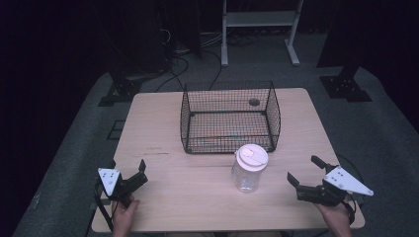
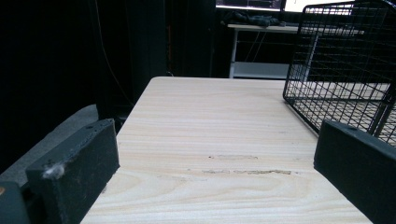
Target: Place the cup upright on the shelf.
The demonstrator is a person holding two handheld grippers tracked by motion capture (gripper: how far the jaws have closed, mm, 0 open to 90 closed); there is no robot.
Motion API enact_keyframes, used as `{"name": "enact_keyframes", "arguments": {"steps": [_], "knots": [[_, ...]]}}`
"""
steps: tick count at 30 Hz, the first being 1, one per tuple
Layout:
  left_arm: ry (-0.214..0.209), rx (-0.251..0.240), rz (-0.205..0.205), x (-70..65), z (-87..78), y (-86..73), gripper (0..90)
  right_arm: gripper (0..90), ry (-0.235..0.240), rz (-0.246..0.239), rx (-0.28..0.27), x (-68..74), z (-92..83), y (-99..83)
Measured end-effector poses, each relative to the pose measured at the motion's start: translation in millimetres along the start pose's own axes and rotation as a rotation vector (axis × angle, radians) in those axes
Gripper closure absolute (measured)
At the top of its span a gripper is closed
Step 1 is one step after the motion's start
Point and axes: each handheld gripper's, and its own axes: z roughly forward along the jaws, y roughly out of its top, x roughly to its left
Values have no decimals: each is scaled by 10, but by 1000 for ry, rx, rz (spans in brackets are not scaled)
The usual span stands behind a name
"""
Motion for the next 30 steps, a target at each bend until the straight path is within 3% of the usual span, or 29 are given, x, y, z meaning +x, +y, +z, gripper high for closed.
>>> {"name": "enact_keyframes", "arguments": {"steps": [16, 30], "knots": [[4, 0, -2, 0, 1, 0, 0, 12, 89, -61, -36, 317, 7, 194], [2, 0, -2, 1, -1, 0, 0, 13, 166, -102, -36, 552, 191, 311]]}}
